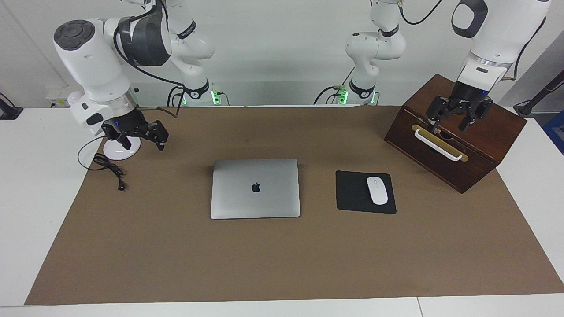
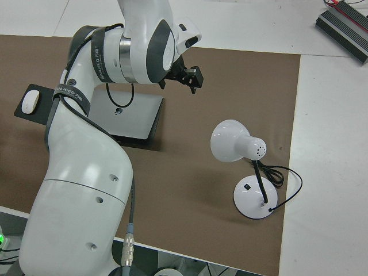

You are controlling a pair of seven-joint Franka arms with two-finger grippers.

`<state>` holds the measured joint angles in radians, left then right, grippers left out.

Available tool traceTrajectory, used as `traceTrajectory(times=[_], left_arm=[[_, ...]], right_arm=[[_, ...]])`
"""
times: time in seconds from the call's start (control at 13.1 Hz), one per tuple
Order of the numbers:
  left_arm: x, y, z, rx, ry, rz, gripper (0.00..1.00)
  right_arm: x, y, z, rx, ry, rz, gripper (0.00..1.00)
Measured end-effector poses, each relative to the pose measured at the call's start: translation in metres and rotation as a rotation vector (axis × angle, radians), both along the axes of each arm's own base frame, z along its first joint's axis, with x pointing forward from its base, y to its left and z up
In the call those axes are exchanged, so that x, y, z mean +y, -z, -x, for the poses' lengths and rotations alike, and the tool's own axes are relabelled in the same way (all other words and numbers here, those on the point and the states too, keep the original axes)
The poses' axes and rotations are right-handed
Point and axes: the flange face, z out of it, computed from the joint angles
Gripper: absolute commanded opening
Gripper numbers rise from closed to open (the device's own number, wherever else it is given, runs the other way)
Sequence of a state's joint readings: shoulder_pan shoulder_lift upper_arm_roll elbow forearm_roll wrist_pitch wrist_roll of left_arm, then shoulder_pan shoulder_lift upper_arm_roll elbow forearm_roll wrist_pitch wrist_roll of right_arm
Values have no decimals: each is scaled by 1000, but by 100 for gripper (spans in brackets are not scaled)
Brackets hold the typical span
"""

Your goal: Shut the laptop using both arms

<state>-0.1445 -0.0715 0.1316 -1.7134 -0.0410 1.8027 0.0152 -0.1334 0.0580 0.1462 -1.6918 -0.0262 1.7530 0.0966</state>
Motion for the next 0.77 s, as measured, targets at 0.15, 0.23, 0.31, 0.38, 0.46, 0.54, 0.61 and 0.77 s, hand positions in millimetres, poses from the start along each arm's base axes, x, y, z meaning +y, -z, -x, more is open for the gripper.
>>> traceTrajectory(times=[0.15, 0.23, 0.31, 0.38, 0.46, 0.54, 0.61, 0.77], left_arm=[[2, 0, -2, 34, -4, -3, 100], [2, 0, -3, 58, -3, -4, 100], [1, 2, -4, 85, -1, -6, 100], [1, 5, -6, 116, 0, -9, 100], [0, 9, -7, 142, 1, -10, 100], [0, 13, -9, 160, 2, -12, 100], [-1, 17, -9, 176, 2, -13, 100], [-1, 21, -7, 209, 3, -13, 100]], right_arm=[[-1, 1, 0, 2, 2, 0, 100], [-3, 1, 0, 2, 4, 0, 100], [-4, 1, 0, 3, 5, 0, 100], [-5, 1, 0, 3, 6, 0, 100], [-5, 1, 0, 3, 5, 0, 100], [-5, 1, 0, 3, 2, 0, 100], [-5, 1, 0, 3, 1, 0, 100], [-5, 2, 0, 3, 1, 0, 100]])
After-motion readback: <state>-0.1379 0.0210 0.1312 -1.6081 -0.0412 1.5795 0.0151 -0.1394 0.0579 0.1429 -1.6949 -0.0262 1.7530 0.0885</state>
